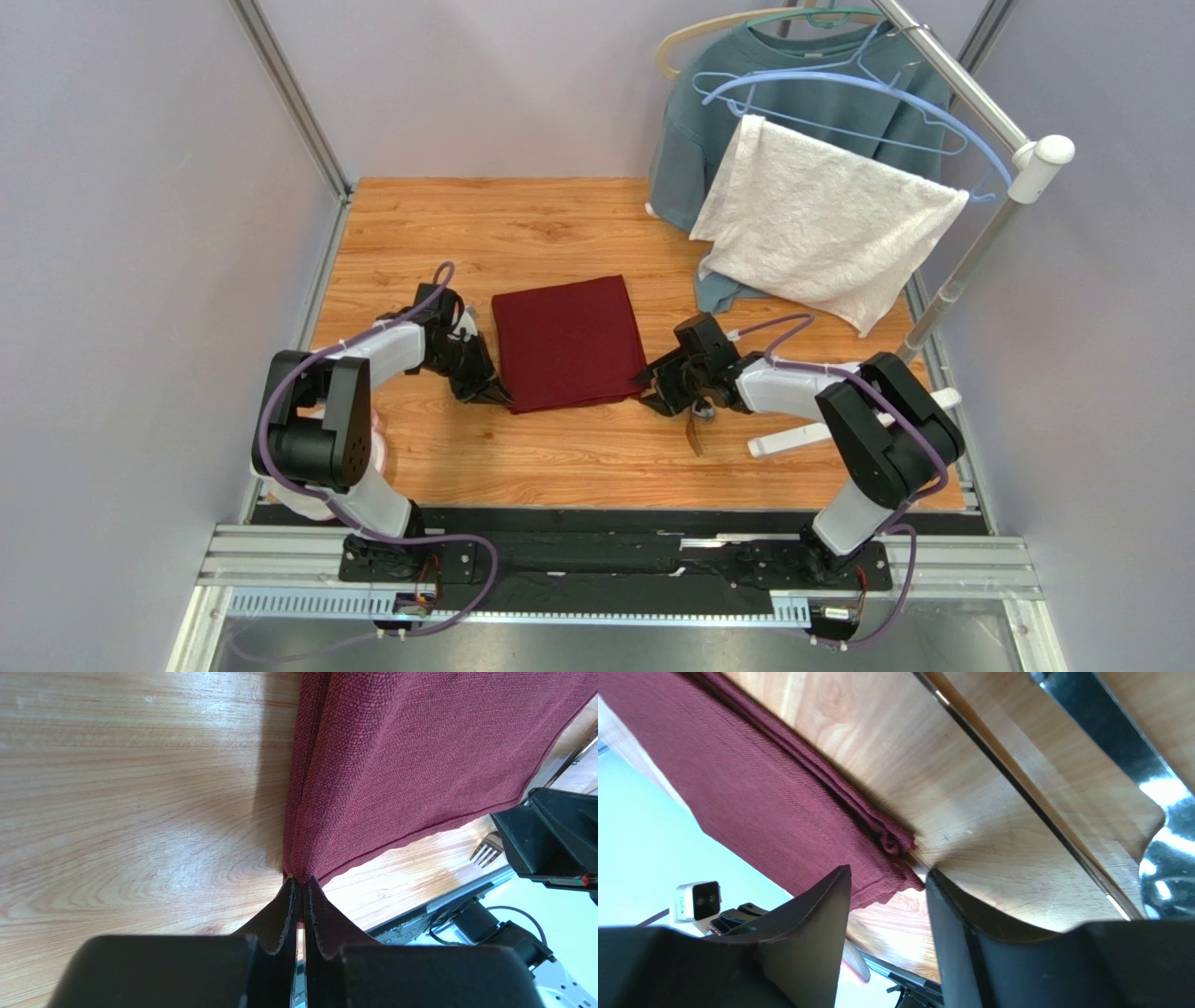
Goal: Fold the napkin into a case and place the utensils inside
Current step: Fold the rectangle-folded napkin at the center of the board.
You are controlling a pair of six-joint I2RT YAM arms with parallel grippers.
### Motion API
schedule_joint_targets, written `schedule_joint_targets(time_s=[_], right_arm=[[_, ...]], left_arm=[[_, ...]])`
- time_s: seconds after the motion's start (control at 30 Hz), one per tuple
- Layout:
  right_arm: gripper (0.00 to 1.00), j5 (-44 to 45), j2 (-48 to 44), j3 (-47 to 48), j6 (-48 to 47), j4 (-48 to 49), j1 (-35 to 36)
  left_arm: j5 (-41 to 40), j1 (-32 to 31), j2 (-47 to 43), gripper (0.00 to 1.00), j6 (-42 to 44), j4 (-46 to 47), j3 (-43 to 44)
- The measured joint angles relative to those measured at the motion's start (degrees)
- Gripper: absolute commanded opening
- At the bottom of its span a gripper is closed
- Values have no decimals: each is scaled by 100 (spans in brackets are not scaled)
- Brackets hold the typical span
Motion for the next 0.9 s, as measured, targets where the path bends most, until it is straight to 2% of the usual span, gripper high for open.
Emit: schedule_joint_targets(time_s=[0.23,0.33,0.4,0.47,0.53,0.77,0.9], right_arm=[[36,-2,63,-46,127,33,57],[29,-2,66,-76,151,61,61],[21,2,63,-98,146,63,68],[7,26,59,-114,109,50,85],[1,50,37,-125,-2,81,92],[0,407,-168,-118,-938,-24,153],[0,597,-579,-103,-1541,-262,168]], left_arm=[[-7,0,0,0,7,13,-13],[-11,0,0,0,11,11,-13],[-20,0,0,0,11,9,-13],[-31,0,-2,0,13,0,-11],[-44,0,-11,0,22,-42,7],[7,-20,-179,0,46,-273,267],[133,-70,-378,0,39,-382,442]])
